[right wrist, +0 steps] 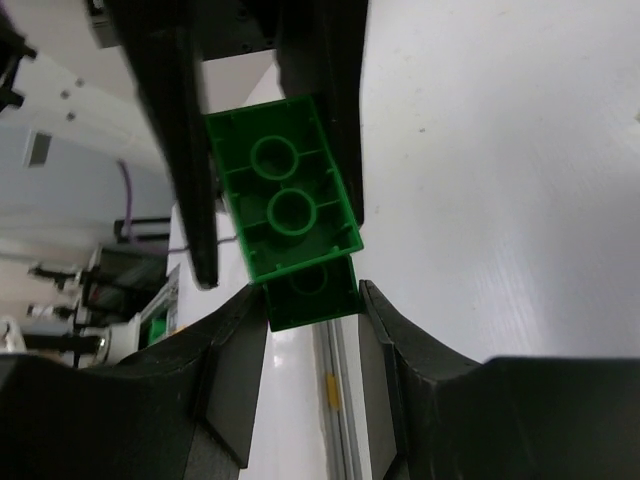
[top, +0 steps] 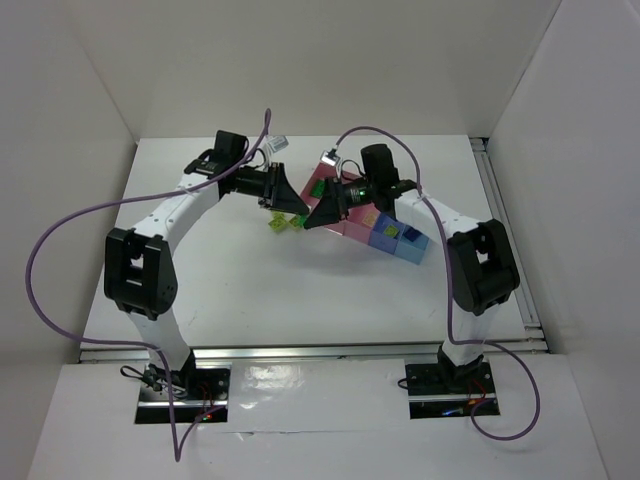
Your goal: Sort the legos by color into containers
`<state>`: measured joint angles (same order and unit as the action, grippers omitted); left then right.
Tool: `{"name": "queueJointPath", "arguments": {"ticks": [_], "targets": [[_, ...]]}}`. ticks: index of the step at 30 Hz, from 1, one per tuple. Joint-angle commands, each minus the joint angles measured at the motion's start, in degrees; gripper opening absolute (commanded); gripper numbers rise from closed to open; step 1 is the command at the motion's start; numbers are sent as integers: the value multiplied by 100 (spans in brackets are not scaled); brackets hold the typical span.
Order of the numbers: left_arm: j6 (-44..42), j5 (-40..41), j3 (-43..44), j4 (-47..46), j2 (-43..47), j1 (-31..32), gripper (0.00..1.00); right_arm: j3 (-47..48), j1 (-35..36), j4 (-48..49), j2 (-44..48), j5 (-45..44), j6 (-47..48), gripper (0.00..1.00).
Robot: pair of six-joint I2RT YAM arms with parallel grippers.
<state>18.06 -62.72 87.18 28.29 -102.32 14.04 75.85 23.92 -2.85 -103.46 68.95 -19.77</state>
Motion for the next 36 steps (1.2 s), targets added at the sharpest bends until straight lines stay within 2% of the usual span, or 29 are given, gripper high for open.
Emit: {"name": "queueJointPath", "arguments": {"ticks": [1,2,5,9,12,13,14,16,17,19,21,25,29,31,33,36], "targets": [[417,-110,492,-587,-295,-51,0,376,42,-1109,80,-854,604,29],[504,13,606,-588,-419,-51,0,377,42,-1512,167,-1431,702,29],[706,294,1020,-588,-962,-51,0,361,-62,-1807,449,-2050,870,29],[1505,549,1179,-1280,-1518,-51,0,61,-344,-1806,940,-2166,870,29],[1508,1400,1880,-854,-1948,185,0,8,-537,-1964,1143,-2578,870,29],[1507,1585,2256,-556,-2254,239,4,-61,-590,-1965,1283,-2658,870,29],[1455,1892,2399,-457,-2379,239,13,-140,-643,-1913,1363,-2728,783,29],[1454,2140,2558,-386,-2529,318,42,-141,-792,-1807,1486,-2948,720,29],[1533,2228,2620,-386,-2608,318,69,-141,-793,-1807,1565,-3027,659,29],[1533,2229,2733,-386,-2678,371,82,-141,-906,-1807,1566,-3098,659,29],[1533,2116,2927,-325,-2740,371,90,-141,-959,-1807,1566,-3019,659,29],[1533,1992,2928,-272,-2522,310,100,-27,-960,-1807,1382,-3019,606,29],[1411,2044,2797,-220,-2065,118,100,166,-960,-1684,1030,-3115,474,29],[1410,2350,2735,-123,-1880,-15,100,419,-960,-1684,741,-3490,344,29],[1481,2668,2428,105,-1573,-270,95,650,-960,-1684,381,-3861,229,29],[1551,3518,2033,334,-1073,-559,93,1255,-846,-1833,-76,-4547,97,29]]}}
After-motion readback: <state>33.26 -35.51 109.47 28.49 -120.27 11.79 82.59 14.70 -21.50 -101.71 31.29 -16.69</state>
